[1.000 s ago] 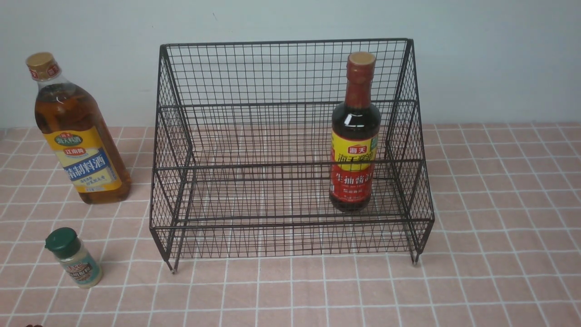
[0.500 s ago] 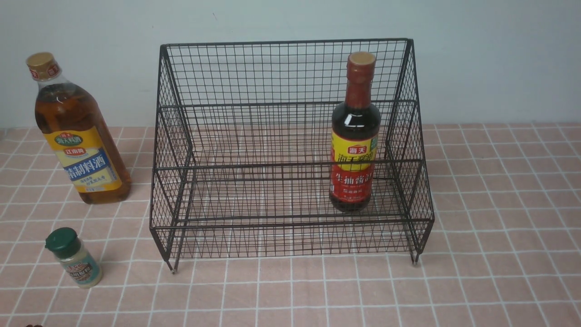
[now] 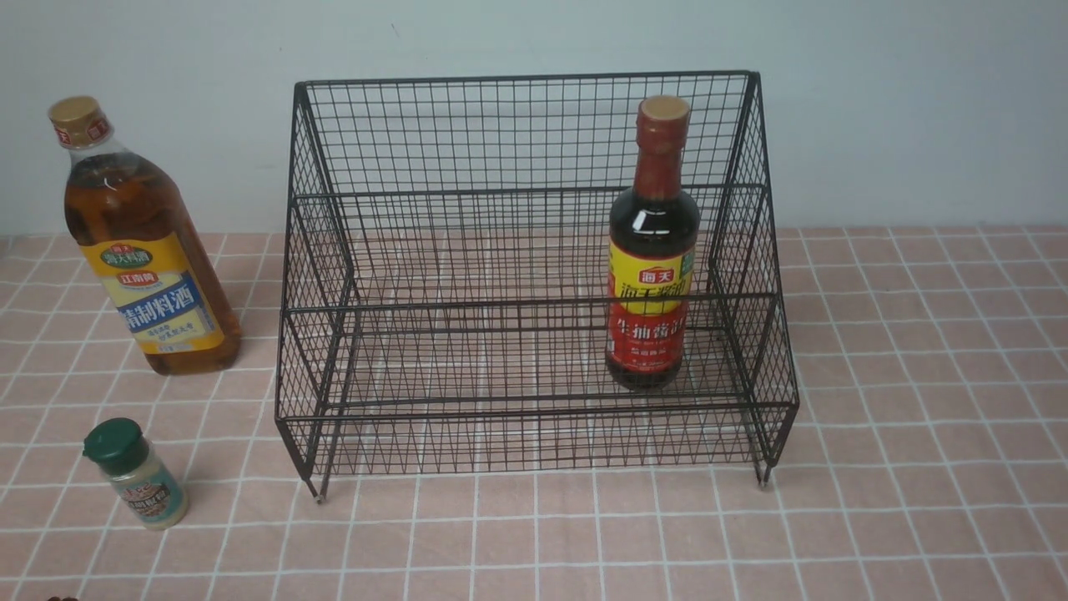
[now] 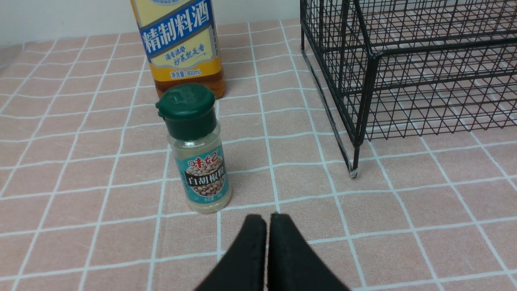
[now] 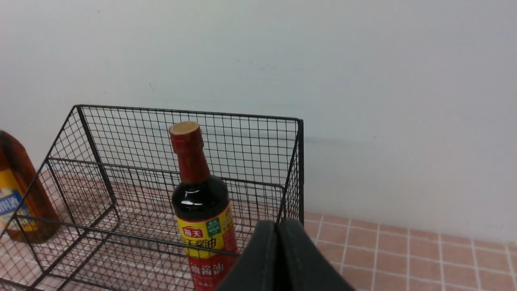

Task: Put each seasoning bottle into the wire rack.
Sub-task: Use the left arm to grab the condiment bottle closest to it, then use the left arm to put the condiment bottle back on the shelf

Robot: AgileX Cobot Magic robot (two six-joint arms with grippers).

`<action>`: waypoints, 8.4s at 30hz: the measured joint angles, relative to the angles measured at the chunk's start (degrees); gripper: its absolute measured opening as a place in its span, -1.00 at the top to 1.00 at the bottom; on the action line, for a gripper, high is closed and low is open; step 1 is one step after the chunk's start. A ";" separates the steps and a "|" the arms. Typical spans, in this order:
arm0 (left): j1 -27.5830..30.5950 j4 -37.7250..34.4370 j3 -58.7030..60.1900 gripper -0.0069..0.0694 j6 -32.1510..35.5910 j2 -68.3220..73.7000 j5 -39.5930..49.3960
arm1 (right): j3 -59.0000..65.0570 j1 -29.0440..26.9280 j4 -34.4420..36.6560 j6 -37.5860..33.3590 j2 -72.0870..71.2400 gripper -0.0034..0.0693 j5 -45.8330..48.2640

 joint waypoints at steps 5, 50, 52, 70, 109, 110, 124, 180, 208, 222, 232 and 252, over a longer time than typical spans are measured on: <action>0.00 0.00 0.00 0.84 0.00 0.00 0.00 | 6.45 -4.13 1.18 -4.15 -5.21 0.94 -7.02; 0.00 0.00 0.00 0.84 0.00 0.00 0.00 | 43.69 -17.39 -4.95 -5.45 -29.02 0.94 -9.08; 0.00 0.00 0.00 0.84 0.00 0.00 0.00 | 43.69 -17.39 -4.95 -5.50 -29.02 0.94 -9.08; 0.00 -6.42 0.32 0.84 -4.67 0.00 -15.46 | 43.69 -17.39 -4.95 -5.50 -29.02 0.94 -9.08; 0.00 -13.27 -8.26 -0.55 -3.42 67.07 -72.27 | 43.69 -17.39 -4.95 -5.50 -29.02 0.94 -9.08; 0.00 -13.64 -8.26 -0.59 -3.42 68.22 -73.02 | 43.69 -17.39 -4.95 -5.50 -29.02 0.94 -9.08; 0.00 -13.94 -8.42 -0.73 -6.24 81.77 -82.01 | 43.69 -17.39 -4.95 -5.50 -29.02 0.94 -9.08; 0.00 -17.31 -11.76 -0.47 -8.04 103.38 -87.42 | 43.69 -17.39 -4.95 -5.50 -29.02 0.94 -9.08; 0.00 -10.56 -11.70 0.00 -2.10 80.58 -80.11 | 43.69 -17.39 -4.95 -5.50 -29.02 0.95 -9.08; 0.00 1.97 -21.28 0.00 -2.16 53.61 -40.42 | 43.69 -17.39 -4.95 -5.50 -29.02 0.95 -9.08; -7.93 6.53 -26.91 0.00 -13.01 44.30 -34.10 | 43.69 -17.39 -4.95 -5.50 -29.02 0.95 -9.08; -24.70 8.71 -34.06 0.00 -12.06 56.39 -33.68 | 43.69 -17.39 -4.95 -5.50 -29.02 0.95 -9.08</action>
